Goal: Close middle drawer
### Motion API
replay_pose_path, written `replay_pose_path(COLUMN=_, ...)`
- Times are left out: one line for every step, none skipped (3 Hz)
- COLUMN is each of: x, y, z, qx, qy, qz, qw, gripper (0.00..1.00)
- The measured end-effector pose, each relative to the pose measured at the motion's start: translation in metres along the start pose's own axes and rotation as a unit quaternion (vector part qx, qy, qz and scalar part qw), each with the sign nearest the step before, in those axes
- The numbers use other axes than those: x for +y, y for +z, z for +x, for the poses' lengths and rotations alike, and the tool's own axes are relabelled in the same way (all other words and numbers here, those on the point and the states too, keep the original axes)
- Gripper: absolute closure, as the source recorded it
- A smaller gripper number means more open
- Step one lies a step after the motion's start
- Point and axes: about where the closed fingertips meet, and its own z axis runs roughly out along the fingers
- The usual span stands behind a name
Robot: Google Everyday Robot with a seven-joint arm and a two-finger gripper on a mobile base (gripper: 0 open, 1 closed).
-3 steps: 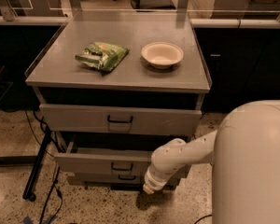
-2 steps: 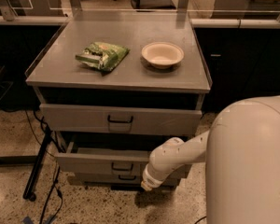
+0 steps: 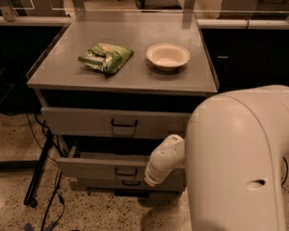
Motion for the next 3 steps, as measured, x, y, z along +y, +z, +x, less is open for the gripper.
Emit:
replay_pose_path(x=-0.0194, y=0.0054, z=-0.0024, qx=0.012, qy=0.004, qz=0.021, qw=0.9997, gripper=1.00)
replay_pose_path(x=-0.0196, y=0.0054, z=-0.0024, qx=0.013, qy=0.004, qz=0.021, qw=0.9997, gripper=0.81)
replay_pose_path(x=-0.0196, y=0.0054, z=-0.0024, qx=0.013, qy=0.004, qz=0.021, qw=0.9997, gripper=0.59)
